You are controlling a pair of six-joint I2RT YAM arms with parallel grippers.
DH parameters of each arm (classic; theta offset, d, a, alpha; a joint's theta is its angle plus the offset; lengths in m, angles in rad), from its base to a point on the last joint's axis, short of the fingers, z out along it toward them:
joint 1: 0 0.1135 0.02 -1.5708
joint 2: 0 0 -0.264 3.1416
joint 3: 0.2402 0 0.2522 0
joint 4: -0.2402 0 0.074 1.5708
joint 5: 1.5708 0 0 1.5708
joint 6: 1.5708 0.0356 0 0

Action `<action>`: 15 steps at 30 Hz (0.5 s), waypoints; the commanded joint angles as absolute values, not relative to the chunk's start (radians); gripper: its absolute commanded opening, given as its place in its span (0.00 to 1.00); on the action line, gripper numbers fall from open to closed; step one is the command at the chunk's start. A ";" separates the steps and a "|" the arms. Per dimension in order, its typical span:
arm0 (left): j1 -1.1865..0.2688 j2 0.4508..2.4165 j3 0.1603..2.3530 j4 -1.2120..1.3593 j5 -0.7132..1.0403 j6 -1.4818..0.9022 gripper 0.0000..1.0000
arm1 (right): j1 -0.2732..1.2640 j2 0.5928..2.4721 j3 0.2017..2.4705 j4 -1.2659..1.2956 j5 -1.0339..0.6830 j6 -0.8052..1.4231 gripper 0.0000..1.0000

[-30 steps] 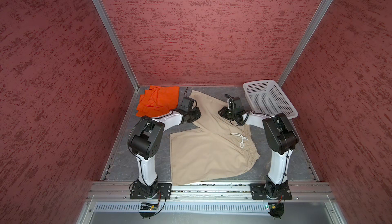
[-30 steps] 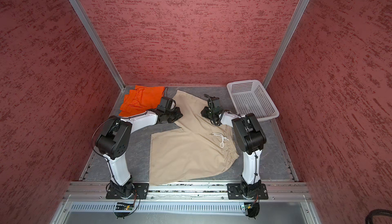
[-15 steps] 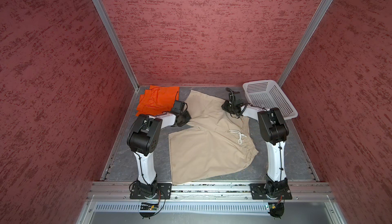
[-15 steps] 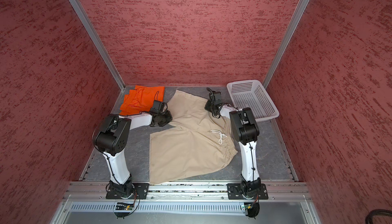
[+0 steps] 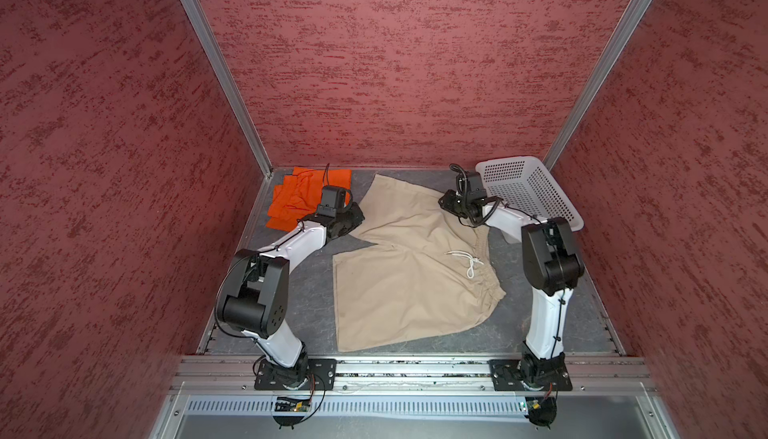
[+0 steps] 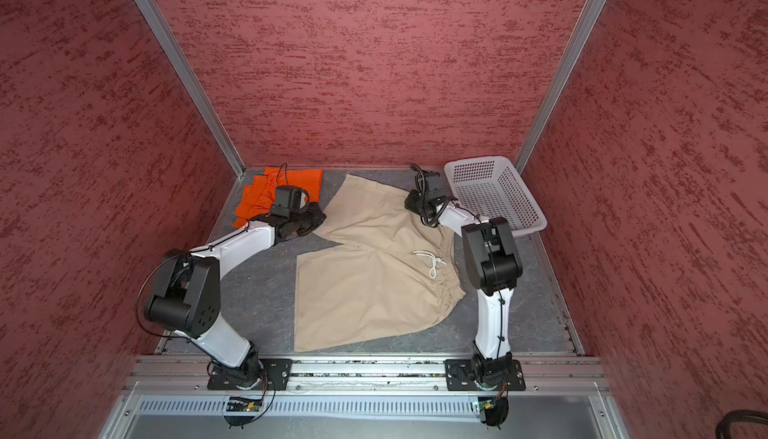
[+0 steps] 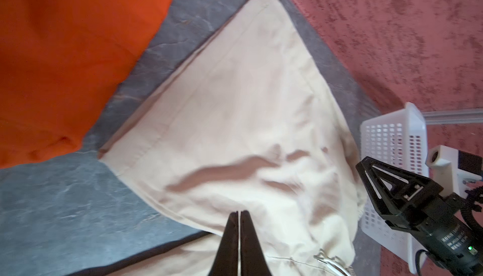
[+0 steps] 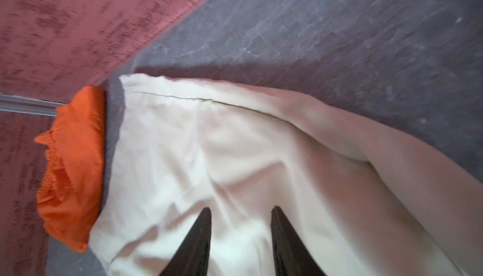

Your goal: Fold and stack the shorts

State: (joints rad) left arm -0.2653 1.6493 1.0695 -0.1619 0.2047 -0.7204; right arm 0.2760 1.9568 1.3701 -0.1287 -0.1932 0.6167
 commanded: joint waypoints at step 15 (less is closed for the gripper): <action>-0.306 1.924 1.109 -0.125 0.155 -0.742 0.00 | 0.360 1.935 1.100 -0.019 -0.170 0.712 0.28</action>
State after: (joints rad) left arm -0.3313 1.9060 1.0866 -0.1390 0.1879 -0.7471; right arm 0.3729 1.9091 1.0782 -0.0265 -0.2134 0.6941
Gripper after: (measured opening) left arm 0.050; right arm 0.280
